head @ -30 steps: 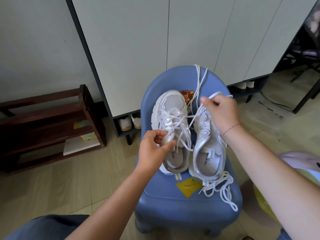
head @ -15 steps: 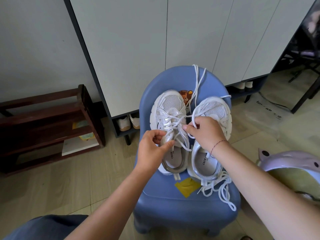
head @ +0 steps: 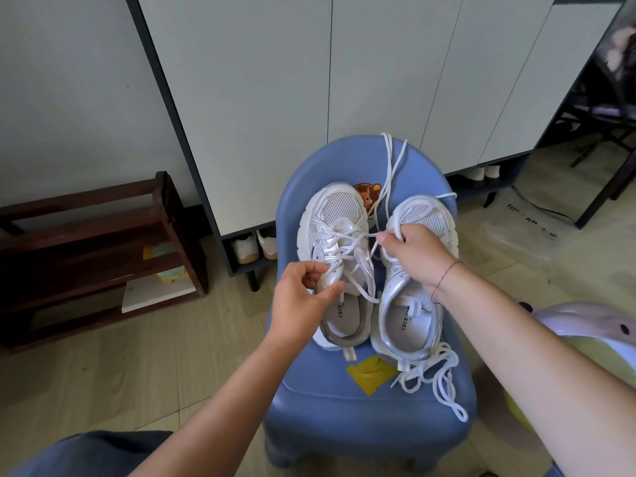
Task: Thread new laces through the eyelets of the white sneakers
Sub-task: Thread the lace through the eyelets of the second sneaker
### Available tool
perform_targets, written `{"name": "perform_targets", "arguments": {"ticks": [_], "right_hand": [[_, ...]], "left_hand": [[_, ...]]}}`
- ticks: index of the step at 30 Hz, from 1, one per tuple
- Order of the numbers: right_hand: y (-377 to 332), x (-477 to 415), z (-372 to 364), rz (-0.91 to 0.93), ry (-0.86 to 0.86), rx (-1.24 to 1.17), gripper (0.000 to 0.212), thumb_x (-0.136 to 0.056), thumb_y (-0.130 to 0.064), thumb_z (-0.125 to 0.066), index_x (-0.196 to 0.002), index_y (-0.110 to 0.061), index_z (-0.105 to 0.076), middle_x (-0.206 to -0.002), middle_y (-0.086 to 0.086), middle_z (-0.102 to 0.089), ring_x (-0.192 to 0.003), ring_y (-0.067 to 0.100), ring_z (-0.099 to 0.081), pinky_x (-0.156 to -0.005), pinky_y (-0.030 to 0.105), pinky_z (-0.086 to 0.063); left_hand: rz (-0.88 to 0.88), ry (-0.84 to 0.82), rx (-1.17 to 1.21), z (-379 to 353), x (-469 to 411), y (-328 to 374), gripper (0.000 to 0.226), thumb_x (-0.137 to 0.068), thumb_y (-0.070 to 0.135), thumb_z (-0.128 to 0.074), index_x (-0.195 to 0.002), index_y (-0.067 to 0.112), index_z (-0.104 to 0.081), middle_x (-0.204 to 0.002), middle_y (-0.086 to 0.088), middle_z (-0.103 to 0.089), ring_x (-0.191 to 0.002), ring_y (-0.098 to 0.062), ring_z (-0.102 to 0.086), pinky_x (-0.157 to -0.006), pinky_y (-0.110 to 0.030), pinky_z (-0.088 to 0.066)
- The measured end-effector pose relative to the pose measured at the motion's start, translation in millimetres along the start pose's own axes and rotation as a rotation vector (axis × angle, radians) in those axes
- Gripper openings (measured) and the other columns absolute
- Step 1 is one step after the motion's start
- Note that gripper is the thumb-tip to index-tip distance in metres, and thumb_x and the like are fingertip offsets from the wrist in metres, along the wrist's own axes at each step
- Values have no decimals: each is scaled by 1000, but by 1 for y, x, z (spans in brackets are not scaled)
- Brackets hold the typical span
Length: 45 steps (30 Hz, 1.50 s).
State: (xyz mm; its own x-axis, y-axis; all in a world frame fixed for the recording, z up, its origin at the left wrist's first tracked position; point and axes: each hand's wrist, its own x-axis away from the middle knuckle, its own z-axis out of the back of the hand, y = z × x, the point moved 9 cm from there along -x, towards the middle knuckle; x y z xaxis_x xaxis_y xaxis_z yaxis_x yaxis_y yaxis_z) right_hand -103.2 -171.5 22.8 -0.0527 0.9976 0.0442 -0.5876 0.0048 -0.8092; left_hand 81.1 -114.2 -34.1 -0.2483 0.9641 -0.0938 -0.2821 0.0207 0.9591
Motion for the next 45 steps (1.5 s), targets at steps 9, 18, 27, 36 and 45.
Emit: {"name": "perform_targets", "arguments": {"ticks": [9, 18, 27, 36, 45], "right_hand": [[-26, -29, 104, 4, 379, -294, 36, -93, -25, -54, -59, -17, -44, -60, 3, -36, -53, 13, -33, -45, 17, -32], [-13, -10, 26, 70, 18, 66, 47, -86, -41, -64, -55, -8, -50, -52, 1, -38, -52, 14, -36, -54, 28, -28], [-43, -6, 16, 287, 171, 247, 20, -78, -39, -72, -79, -21, -64, -79, -8, -49, -70, 8, -47, -65, 24, -38], [-40, -12, -46, 351, -169, 359, 9, -77, -30, -75, -77, -24, -68, -86, -8, -46, -76, 6, -47, -78, 27, -40], [-43, -10, -45, 424, -96, 579, 15, -91, -30, -57, -86, -16, -62, -100, 0, -50, -103, 23, -52, -92, 36, -36]], "left_hand": [[10, 0, 5, -1, 0, -2, 31, -74, 19, -81, -99, 19, -64, -100, -2, -63, -77, -4, -53, -65, -8, -43], [8, 6, 1, 0, 0, -2, 31, -74, 20, -82, -99, 19, -64, -101, -3, -63, -77, -5, -53, -66, -10, -44], [4, 3, 5, -1, 0, -1, 31, -74, 19, -82, -99, 19, -63, -101, -1, -63, -74, 0, -52, -65, -8, -43], [3, -9, 9, -1, 1, 1, 32, -74, 17, -81, -99, 18, -61, -100, -1, -61, -71, 11, -51, -64, -6, -41], [-6, -15, -4, -4, 1, 2, 32, -75, 17, -81, -101, 17, -61, -103, -2, -60, -72, 9, -50, -65, -5, -41]]}}
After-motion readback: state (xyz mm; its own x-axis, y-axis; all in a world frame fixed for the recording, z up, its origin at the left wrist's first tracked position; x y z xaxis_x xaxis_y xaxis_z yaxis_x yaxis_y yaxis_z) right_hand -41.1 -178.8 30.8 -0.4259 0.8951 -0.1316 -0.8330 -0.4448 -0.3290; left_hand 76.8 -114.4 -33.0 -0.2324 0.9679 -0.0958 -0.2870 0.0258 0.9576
